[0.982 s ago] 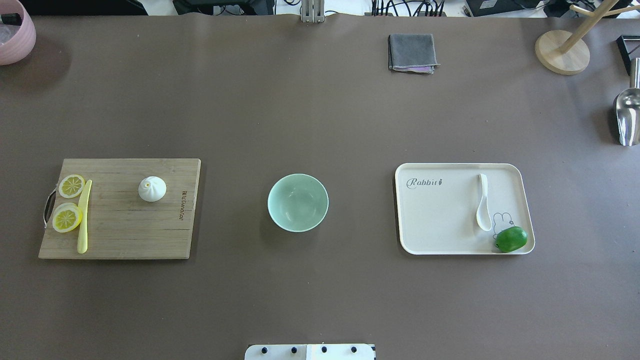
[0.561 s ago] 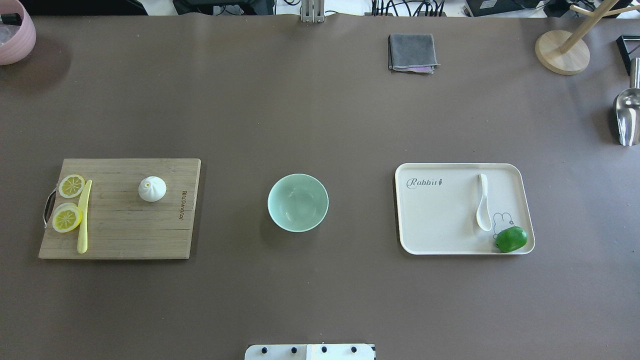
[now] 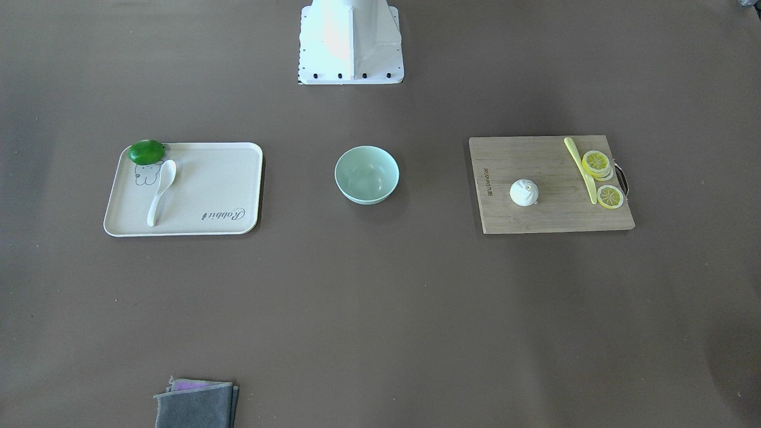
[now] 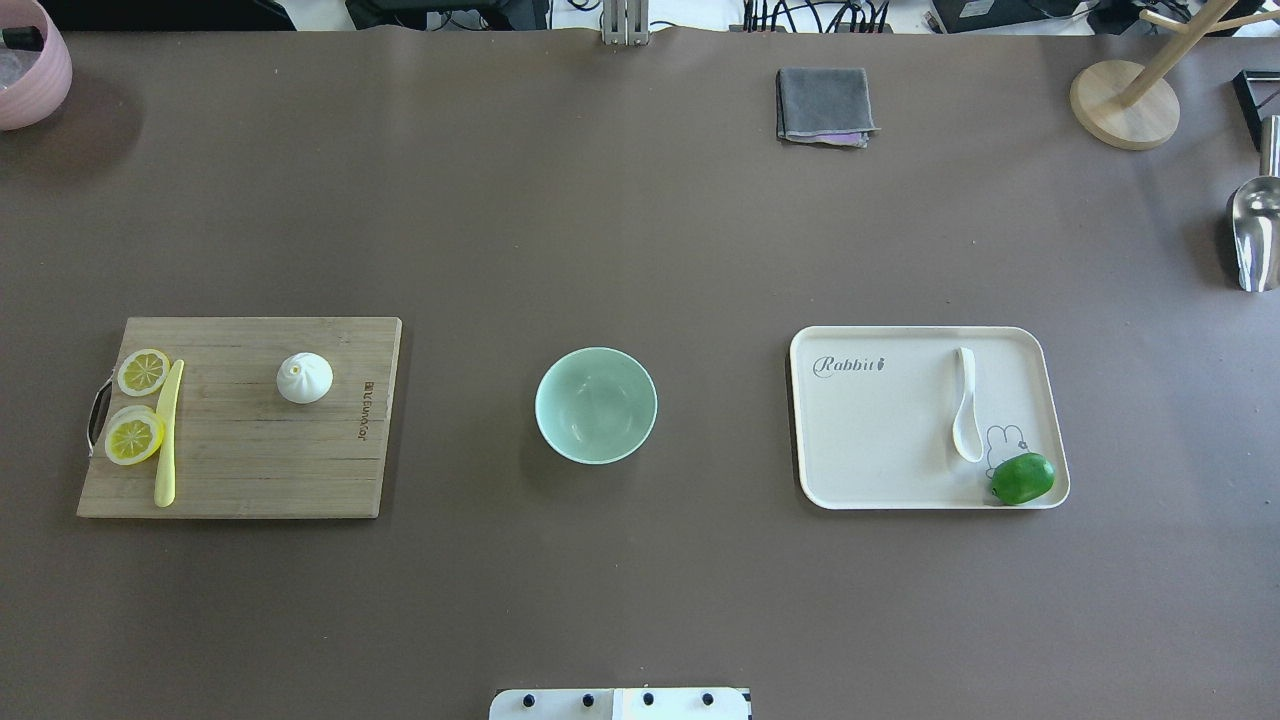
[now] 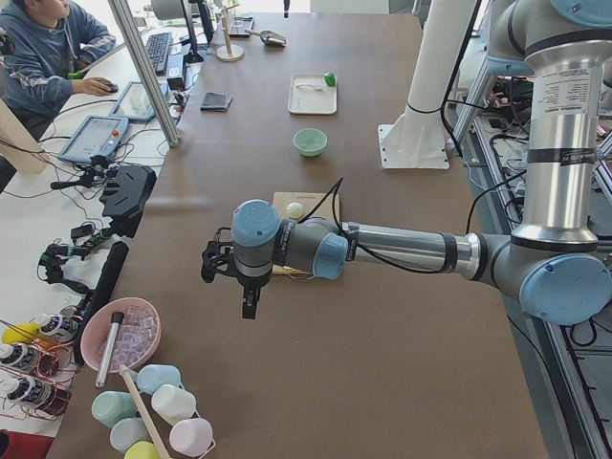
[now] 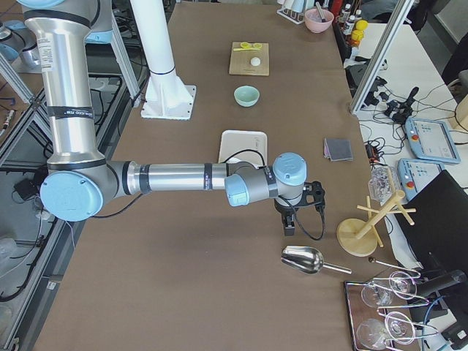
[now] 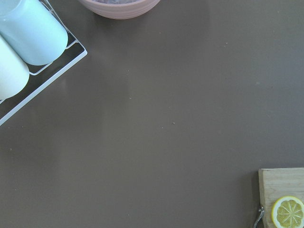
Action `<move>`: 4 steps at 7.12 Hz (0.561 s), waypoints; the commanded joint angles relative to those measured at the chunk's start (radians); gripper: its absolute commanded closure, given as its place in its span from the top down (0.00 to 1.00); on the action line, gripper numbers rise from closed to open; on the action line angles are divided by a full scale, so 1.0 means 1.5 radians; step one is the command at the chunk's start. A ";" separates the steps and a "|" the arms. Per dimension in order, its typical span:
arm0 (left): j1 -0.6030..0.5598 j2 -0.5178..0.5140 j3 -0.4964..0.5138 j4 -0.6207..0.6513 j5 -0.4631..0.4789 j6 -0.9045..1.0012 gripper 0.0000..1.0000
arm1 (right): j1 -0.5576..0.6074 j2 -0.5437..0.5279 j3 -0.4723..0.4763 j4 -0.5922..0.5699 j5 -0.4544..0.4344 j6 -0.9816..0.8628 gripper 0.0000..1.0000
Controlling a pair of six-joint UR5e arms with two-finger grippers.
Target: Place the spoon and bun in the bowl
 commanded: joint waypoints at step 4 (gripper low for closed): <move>0.001 -0.008 -0.002 -0.017 -0.002 -0.004 0.98 | -0.050 0.004 0.028 0.053 0.004 0.064 1.00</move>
